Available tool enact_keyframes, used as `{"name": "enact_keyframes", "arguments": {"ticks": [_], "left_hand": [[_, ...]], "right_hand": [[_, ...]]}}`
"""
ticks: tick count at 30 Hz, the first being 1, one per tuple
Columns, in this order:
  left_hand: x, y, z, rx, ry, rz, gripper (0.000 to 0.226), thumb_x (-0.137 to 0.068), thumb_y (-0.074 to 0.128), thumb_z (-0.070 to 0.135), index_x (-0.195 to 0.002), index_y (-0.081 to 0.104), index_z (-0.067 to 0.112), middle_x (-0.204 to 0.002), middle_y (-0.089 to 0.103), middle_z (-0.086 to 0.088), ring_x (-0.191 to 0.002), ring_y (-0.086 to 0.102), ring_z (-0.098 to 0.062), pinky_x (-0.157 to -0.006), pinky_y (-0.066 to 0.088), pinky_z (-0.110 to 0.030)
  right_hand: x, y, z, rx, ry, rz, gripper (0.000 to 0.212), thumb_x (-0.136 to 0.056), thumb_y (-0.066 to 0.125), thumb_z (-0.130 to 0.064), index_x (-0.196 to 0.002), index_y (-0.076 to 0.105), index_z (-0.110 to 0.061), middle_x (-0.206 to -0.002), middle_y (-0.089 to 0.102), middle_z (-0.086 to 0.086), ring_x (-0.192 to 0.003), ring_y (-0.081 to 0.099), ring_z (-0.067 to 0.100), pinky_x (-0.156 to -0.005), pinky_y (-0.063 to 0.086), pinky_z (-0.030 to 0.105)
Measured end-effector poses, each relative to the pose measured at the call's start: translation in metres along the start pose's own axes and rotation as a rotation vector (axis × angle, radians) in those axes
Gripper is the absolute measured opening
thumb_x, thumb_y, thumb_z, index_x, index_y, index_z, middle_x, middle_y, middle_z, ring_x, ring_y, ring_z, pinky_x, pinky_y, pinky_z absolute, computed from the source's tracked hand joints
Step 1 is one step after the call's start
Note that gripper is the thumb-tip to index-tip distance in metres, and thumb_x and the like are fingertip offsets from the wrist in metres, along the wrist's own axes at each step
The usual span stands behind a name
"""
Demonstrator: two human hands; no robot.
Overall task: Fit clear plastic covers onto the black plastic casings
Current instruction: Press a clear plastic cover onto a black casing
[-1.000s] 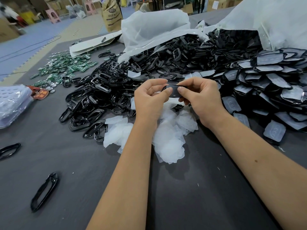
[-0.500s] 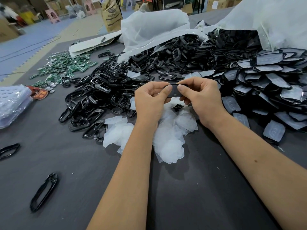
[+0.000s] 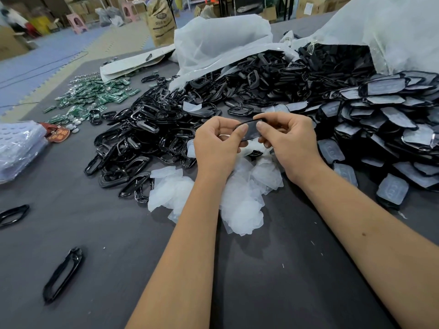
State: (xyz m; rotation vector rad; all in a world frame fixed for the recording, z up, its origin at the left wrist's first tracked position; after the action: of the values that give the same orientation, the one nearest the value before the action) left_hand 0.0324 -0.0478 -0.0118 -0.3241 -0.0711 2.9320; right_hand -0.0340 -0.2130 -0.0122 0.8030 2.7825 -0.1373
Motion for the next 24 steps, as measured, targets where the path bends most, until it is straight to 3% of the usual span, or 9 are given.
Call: {"name": "enact_keyframes", "arguments": {"ticks": [5, 9, 18, 24], "left_hand": [[0.0006, 0.0027, 0.0001, 0.009, -0.018, -0.039, 0.013, -0.086, 0.083, 0.013, -0.09, 0.071, 0.009, -0.082, 0.077, -0.008, -0.066, 0.076, -0.022, -0.057, 0.054, -0.024], [0.0004, 0.0042, -0.0017, -0.019, -0.031, -0.056, 0.016, -0.085, 0.081, 0.003, -0.086, 0.07, 0.015, -0.084, 0.076, -0.012, -0.067, 0.077, -0.024, -0.059, 0.057, -0.029], [-0.0007, 0.0038, -0.0038, 0.113, -0.063, -0.09, 0.014, -0.087, 0.073, -0.008, -0.088, 0.07, 0.006, -0.071, 0.074, -0.005, -0.06, 0.072, -0.016, -0.055, 0.051, -0.018], [-0.0014, 0.0027, -0.0043, 0.137, -0.07, -0.092, 0.012, -0.09, 0.068, -0.007, -0.09, 0.07, 0.005, -0.07, 0.073, -0.003, -0.06, 0.068, -0.016, -0.055, 0.049, -0.017]], "right_hand": [[-0.0022, -0.0006, 0.003, 0.046, -0.006, 0.004, 0.017, -0.096, 0.066, -0.001, -0.102, 0.079, -0.011, -0.076, 0.074, -0.004, -0.06, 0.064, 0.004, -0.06, 0.051, 0.016], [-0.0034, -0.0008, 0.006, 0.054, 0.001, 0.015, 0.02, -0.096, 0.065, -0.003, -0.097, 0.078, -0.018, -0.072, 0.072, -0.007, -0.061, 0.064, 0.005, -0.061, 0.051, 0.018], [0.0003, 0.0024, -0.0033, 0.09, -0.065, -0.011, 0.017, -0.092, 0.073, -0.008, -0.089, 0.077, -0.025, -0.068, 0.073, -0.009, -0.061, 0.066, 0.007, -0.06, 0.051, 0.018], [0.0011, 0.0011, -0.002, 0.016, -0.012, -0.023, 0.01, -0.09, 0.076, -0.005, -0.088, 0.077, -0.015, -0.056, 0.063, -0.011, -0.051, 0.053, 0.006, -0.052, 0.044, 0.016]]}}
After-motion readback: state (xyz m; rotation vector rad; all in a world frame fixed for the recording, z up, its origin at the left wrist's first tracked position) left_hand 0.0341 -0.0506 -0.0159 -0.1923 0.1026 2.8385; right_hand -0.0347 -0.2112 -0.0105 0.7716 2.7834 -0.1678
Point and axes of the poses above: each hand's wrist, its own x-axis away from the middle knuckle, its own y-axis out of the palm, z = x × y, the point moved 9 cm from there along -x, towards the middle knuckle
